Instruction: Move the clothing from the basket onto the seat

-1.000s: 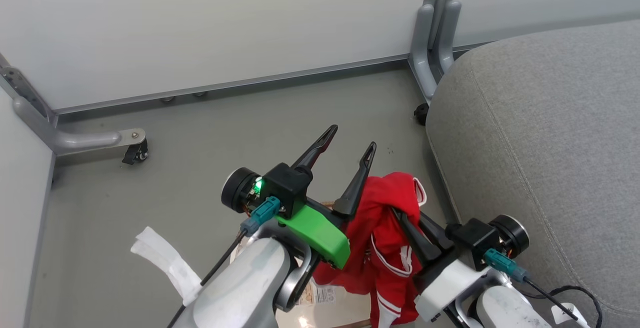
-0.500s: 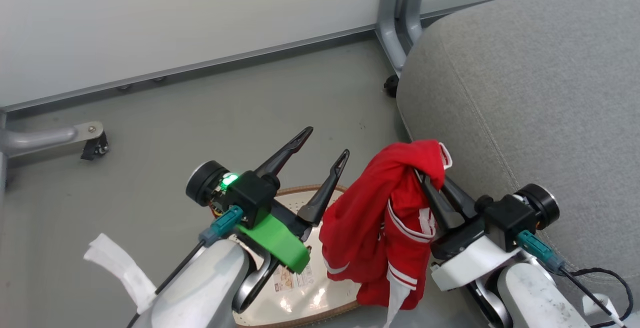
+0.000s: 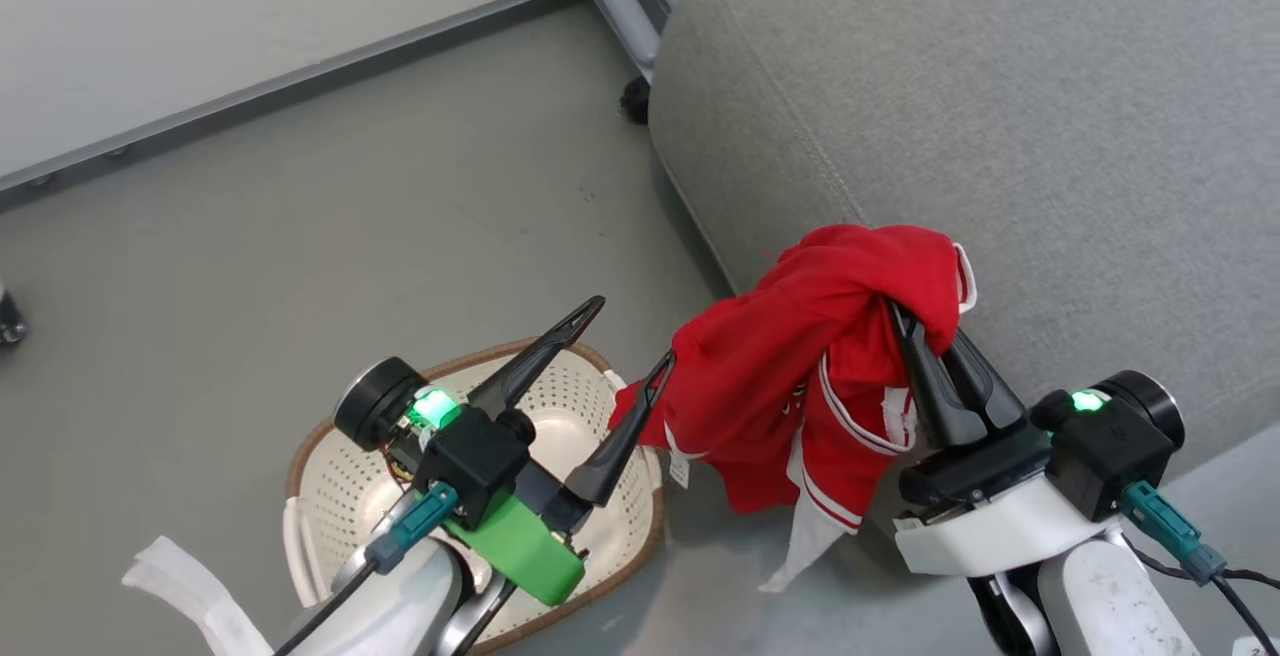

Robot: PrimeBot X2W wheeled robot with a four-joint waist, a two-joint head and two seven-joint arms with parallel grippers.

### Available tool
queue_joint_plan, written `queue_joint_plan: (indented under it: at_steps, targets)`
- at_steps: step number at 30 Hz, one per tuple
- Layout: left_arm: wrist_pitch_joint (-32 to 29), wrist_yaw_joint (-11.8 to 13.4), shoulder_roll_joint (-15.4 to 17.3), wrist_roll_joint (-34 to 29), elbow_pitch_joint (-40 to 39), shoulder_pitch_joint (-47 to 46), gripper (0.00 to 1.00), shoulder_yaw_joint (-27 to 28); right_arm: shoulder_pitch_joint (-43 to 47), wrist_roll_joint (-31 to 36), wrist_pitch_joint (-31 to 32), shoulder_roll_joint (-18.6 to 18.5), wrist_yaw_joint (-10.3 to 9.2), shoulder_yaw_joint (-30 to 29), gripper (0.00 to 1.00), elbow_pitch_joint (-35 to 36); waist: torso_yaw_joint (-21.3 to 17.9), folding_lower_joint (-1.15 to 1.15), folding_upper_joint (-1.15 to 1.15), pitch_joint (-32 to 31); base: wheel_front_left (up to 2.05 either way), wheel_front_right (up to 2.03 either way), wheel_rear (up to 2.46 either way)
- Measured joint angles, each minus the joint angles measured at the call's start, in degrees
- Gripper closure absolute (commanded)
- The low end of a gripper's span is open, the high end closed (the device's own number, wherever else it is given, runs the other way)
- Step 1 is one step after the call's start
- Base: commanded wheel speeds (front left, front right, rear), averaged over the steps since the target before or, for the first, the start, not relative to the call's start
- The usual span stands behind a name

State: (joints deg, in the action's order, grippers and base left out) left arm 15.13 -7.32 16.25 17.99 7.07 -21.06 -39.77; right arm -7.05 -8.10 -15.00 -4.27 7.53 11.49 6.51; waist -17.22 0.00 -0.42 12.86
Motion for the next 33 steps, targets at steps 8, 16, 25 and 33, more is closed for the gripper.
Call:
queue_joint_plan:
  at_steps: [8,16,25,33]
  targets:
    - [0.01,-0.07,2.61,-0.43,-1.64,0.15,0.00,-1.15,1.52,0.30,0.00,0.97,0.00,-0.99,1.00,3.59,-6.33,0.00,0.00,3.86,0.00,0.00,0.00]
    - [0.01,-0.07,5.06,-0.51,-3.64,-1.94,0.00,-3.31,-3.16,-2.48,0.01,1.24,0.00,-2.36,1.00,6.30,-10.30,0.00,0.00,8.67,0.00,0.00,0.00]
    - [-2.75,-0.07,9.06,-0.97,-9.35,-6.30,0.00,-5.97,-25.29,-7.27,0.00,-8.83,0.00,-13.08,1.00,6.10,-11.72,0.00,0.00,16.09,0.00,0.00,0.00]
    - [-6.54,-0.05,11.06,-1.42,-14.21,-9.60,0.00,-5.49,-43.79,-10.74,0.00,-22.48,0.00,-22.29,1.00,-2.56,-10.49,0.01,0.00,23.17,0.00,0.00,0.00]
